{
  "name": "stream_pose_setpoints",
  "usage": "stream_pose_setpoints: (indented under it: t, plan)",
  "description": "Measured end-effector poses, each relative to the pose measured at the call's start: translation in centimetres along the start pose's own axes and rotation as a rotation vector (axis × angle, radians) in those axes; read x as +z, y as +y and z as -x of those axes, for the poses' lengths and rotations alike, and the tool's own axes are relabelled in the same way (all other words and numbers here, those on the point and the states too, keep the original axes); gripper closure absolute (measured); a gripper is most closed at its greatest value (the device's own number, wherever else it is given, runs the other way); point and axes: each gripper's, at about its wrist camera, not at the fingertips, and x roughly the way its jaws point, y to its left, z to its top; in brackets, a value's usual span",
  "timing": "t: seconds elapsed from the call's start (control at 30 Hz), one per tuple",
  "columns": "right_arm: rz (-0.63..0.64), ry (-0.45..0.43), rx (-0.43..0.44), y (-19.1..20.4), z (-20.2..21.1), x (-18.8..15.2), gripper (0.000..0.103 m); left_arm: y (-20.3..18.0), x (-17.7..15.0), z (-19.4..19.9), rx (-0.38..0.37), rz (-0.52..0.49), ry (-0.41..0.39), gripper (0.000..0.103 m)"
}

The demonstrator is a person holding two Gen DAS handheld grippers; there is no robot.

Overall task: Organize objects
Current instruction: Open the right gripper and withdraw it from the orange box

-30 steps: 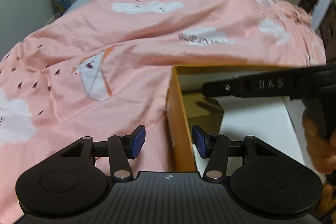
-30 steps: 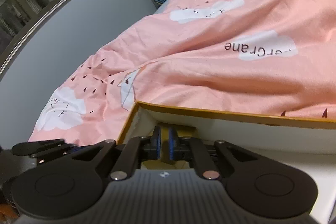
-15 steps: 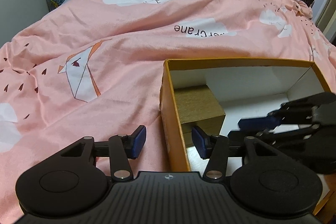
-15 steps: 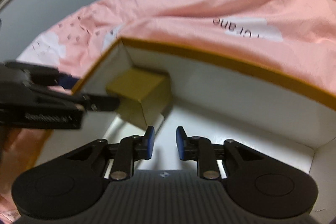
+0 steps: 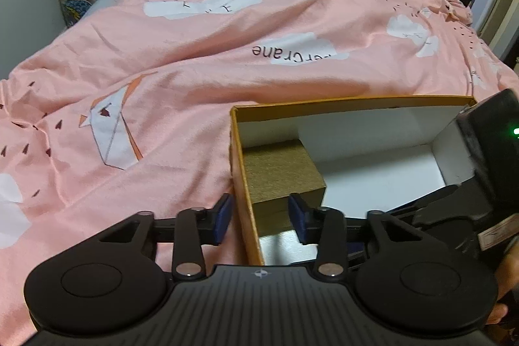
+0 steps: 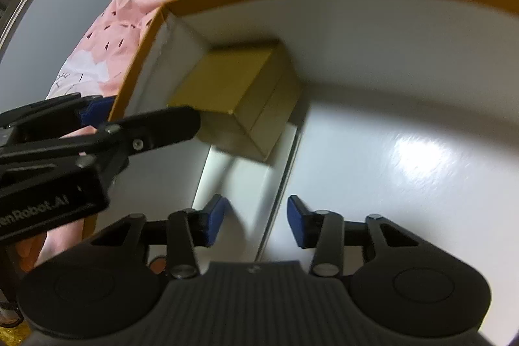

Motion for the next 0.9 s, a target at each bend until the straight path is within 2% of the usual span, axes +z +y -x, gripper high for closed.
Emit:
stream_pose_setpoints:
  t: [0.03, 0.2, 0.3, 0.43, 0.63, 0.8, 0.87, 0.9]
  plan:
    - [-0.014, 0.006, 0.021, -0.1, -0.1, -0.1, 0.066, 0.0, 0.0, 0.0, 0.002, 0.000, 0.002, 0.066]
    - [0.020, 0.052, 0.019, 0.6, -0.2, -0.2, 0.067, 0.0, 0.0, 0.1, 0.021, -0.003, 0.000, 0.077]
    - [0.075, 0.094, 0.017, 1.3, -0.5, -0.6, 0.068, 0.3, 0.0, -0.2, 0.018, 0.009, 0.010, 0.077]
    - [0.099, 0.081, -0.003, 1.9, -0.3, -0.6, 0.068, 0.4, -0.1, -0.1, 0.013, 0.014, 0.008, 0.077]
    - [0.180, -0.036, -0.076, 3.2, 1.8, -0.1, 0.066, 0.5, -0.3, 1.3, 0.006, 0.030, -0.022, 0.077]
    - [0.295, -0.150, -0.161, 3.3, 3.1, 1.0, 0.067, 0.8, -0.4, 2.4, -0.021, 0.069, -0.032, 0.077]
    - [0.340, -0.178, -0.188, 3.2, 3.2, 1.3, 0.070, 0.8, -0.4, 2.8, -0.022, 0.072, -0.034, 0.077]
    - [0.360, -0.187, -0.191, 3.3, 3.0, 1.5, 0.076, 0.9, -0.4, 3.1, -0.019, 0.071, -0.037, 0.077]
